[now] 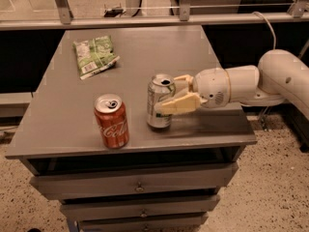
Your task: Move 7up can near coke can
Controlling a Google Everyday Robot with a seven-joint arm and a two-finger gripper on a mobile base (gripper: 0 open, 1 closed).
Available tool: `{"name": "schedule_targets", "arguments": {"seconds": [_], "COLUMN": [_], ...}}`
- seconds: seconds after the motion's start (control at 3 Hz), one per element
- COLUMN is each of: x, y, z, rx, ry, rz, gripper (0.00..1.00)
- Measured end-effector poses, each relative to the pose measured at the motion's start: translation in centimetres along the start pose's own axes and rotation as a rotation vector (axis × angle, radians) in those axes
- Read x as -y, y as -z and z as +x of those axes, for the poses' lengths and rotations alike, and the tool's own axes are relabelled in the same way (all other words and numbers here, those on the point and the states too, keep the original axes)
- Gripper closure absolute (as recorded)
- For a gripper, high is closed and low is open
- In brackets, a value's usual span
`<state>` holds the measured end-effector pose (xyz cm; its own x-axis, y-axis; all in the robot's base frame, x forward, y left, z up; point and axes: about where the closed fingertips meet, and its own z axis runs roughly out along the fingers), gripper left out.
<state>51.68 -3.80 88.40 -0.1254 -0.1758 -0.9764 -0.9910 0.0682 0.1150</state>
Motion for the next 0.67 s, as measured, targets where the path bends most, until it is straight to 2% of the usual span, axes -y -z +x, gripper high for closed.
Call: {"name": "schedule_targets", "arguments": {"seconds": [0.67], "x": [-0.9], "y": [-2.8], "z": [0.6], "rx": [0.015], "ry": [0.065], "rz": [-0.048], "gripper": [1.0]}}
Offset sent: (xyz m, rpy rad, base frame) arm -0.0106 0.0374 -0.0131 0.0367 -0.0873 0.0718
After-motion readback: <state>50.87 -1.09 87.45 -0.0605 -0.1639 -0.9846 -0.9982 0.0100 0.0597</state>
